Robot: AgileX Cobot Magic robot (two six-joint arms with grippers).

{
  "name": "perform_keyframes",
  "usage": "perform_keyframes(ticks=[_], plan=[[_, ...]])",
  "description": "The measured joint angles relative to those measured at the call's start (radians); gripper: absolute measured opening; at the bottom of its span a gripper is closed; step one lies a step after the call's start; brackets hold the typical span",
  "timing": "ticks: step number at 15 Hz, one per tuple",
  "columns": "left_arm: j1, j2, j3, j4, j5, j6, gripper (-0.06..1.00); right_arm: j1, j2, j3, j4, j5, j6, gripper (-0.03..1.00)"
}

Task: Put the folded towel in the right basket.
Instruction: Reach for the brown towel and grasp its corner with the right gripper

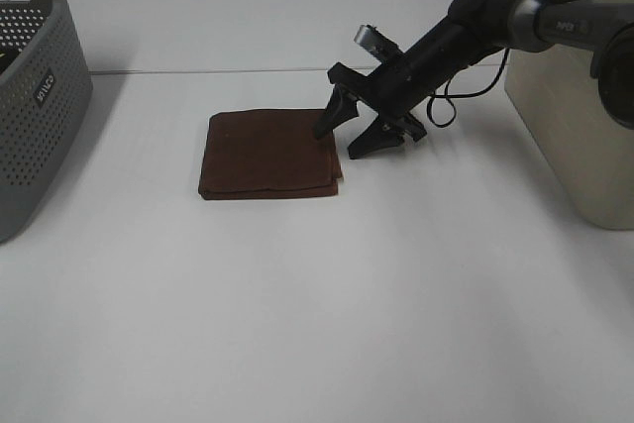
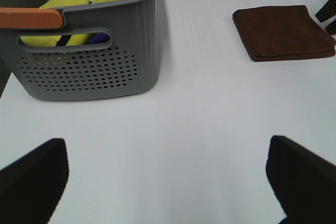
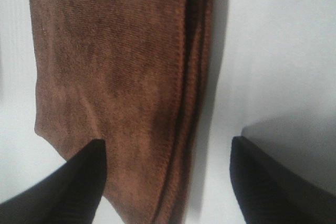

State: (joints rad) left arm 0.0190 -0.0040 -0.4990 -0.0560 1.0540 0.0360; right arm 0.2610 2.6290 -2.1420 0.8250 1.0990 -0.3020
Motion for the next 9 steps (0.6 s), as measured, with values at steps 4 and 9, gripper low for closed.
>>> perform_keyframes(ticks=[4,9], plan=[[0.000,0.000,0.000,0.000,0.000,0.000,0.97,0.055,0.004,0.000,0.004,-0.031,-0.007,0.60],[0.000,0.000,0.000,0.000,0.000,0.000,0.97,0.054,0.019,0.000,-0.009,-0.051,-0.001,0.08]])
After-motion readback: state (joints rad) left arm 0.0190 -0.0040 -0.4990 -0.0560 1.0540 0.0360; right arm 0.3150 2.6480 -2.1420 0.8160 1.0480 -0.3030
